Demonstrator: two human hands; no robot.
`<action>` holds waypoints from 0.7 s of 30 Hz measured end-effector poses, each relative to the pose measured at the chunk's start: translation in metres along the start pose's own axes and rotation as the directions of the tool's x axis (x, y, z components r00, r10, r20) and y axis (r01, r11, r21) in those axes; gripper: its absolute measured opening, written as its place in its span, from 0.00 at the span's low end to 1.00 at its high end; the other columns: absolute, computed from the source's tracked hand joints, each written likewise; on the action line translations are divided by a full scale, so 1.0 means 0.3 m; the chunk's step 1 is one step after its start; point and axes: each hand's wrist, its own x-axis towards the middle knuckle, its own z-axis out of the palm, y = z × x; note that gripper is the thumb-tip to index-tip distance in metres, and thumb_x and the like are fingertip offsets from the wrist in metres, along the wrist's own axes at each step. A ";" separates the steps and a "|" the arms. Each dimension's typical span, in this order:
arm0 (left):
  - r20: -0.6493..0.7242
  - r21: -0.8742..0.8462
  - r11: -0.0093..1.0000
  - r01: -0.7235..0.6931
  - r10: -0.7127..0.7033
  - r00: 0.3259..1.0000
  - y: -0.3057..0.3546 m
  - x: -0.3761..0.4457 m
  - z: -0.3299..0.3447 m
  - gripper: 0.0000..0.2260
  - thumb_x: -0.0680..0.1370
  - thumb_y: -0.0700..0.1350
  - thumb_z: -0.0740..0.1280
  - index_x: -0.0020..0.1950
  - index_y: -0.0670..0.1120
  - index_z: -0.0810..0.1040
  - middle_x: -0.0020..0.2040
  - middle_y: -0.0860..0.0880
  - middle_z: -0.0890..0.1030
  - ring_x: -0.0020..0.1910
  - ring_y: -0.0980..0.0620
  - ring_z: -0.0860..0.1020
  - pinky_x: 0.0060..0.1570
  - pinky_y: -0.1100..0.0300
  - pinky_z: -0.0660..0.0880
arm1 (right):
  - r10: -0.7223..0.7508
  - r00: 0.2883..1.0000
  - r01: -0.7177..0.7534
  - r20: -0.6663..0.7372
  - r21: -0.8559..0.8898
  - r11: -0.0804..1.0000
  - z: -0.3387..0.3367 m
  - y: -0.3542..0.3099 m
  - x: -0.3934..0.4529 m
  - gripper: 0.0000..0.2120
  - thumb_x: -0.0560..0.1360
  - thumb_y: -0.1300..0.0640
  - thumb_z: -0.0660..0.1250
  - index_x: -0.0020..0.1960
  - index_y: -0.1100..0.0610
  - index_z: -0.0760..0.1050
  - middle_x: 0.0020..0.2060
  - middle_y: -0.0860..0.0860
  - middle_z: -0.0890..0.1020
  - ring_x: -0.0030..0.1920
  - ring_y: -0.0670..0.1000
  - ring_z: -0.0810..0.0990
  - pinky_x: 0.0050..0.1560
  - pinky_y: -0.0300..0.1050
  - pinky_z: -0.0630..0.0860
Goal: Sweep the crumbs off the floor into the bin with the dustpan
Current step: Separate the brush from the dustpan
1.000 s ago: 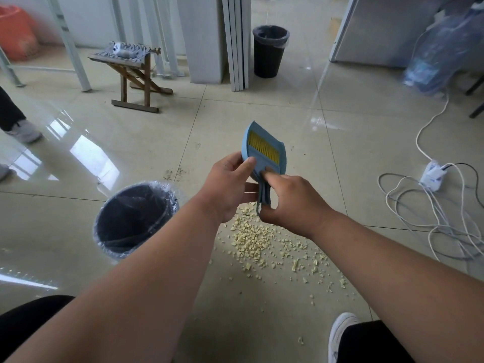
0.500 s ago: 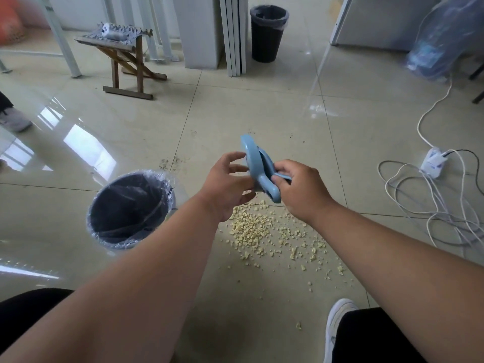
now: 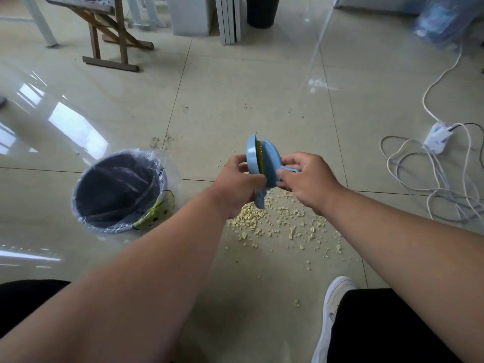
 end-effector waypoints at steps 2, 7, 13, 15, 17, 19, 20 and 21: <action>-0.025 0.163 0.987 -0.005 0.009 1.000 -0.015 0.011 -0.005 0.29 0.70 0.33 0.73 0.70 0.41 0.73 0.57 0.38 0.82 0.48 0.38 0.86 0.33 0.53 0.80 | 0.090 0.996 -0.090 0.003 0.004 0.996 -0.059 -0.005 0.008 0.08 0.80 0.65 0.70 0.57 0.56 0.80 0.50 0.57 0.85 0.47 0.54 0.89 0.51 0.49 0.86; -0.027 0.348 0.938 0.006 0.004 1.000 -0.043 0.073 -0.002 0.22 0.75 0.27 0.70 0.65 0.43 0.77 0.53 0.36 0.85 0.41 0.39 0.87 0.47 0.39 0.85 | 0.290 0.957 -0.288 -0.007 0.090 0.953 -0.290 0.018 0.091 0.07 0.77 0.68 0.71 0.55 0.64 0.81 0.49 0.63 0.86 0.41 0.57 0.87 0.44 0.49 0.85; 0.014 0.524 0.851 0.041 -0.057 0.998 -0.036 0.145 0.043 0.14 0.76 0.30 0.70 0.59 0.43 0.83 0.45 0.41 0.90 0.40 0.41 0.89 0.44 0.45 0.88 | 0.330 0.943 -0.333 0.045 0.136 0.933 -0.494 0.100 0.122 0.09 0.76 0.70 0.72 0.55 0.65 0.80 0.45 0.62 0.85 0.39 0.56 0.85 0.42 0.45 0.87; 0.024 0.563 0.825 0.051 -0.078 0.997 -0.024 0.161 0.093 0.15 0.77 0.32 0.71 0.61 0.44 0.83 0.43 0.42 0.90 0.36 0.43 0.89 0.32 0.55 0.84 | 0.321 0.946 -0.323 0.037 0.163 0.932 -0.550 0.151 0.115 0.08 0.76 0.70 0.72 0.53 0.63 0.80 0.44 0.60 0.85 0.38 0.55 0.86 0.41 0.44 0.86; 0.041 0.593 0.803 0.054 -0.098 0.994 -0.025 0.180 0.156 0.16 0.78 0.34 0.71 0.63 0.47 0.82 0.41 0.42 0.89 0.32 0.44 0.87 0.29 0.56 0.82 | 0.332 0.943 -0.328 0.016 0.216 0.920 -0.592 0.217 0.097 0.07 0.76 0.70 0.72 0.52 0.62 0.81 0.43 0.59 0.85 0.36 0.53 0.85 0.38 0.41 0.85; 0.068 0.606 0.794 0.050 -0.115 0.991 -0.042 0.206 0.219 0.17 0.78 0.35 0.71 0.64 0.49 0.81 0.40 0.40 0.89 0.29 0.44 0.85 0.28 0.55 0.81 | 0.352 0.936 -0.334 -0.010 0.291 0.896 -0.623 0.291 0.077 0.09 0.75 0.70 0.72 0.54 0.63 0.81 0.42 0.59 0.86 0.35 0.52 0.85 0.37 0.40 0.84; 0.084 0.611 0.790 0.046 -0.122 0.989 -0.056 0.224 0.250 0.17 0.78 0.35 0.71 0.65 0.49 0.81 0.40 0.39 0.88 0.28 0.44 0.84 0.28 0.55 0.81 | 0.363 0.931 -0.334 -0.026 0.335 0.881 -0.637 0.330 0.068 0.10 0.75 0.70 0.72 0.55 0.63 0.81 0.41 0.58 0.86 0.36 0.52 0.84 0.38 0.41 0.84; 0.099 0.619 0.784 0.040 -0.128 0.987 -0.071 0.240 0.281 0.17 0.79 0.36 0.71 0.65 0.50 0.81 0.40 0.39 0.88 0.28 0.43 0.84 0.29 0.54 0.81 | 0.375 0.926 -0.332 -0.043 0.375 0.865 -0.651 0.369 0.060 0.11 0.75 0.70 0.73 0.56 0.62 0.81 0.41 0.57 0.87 0.37 0.52 0.85 0.38 0.41 0.84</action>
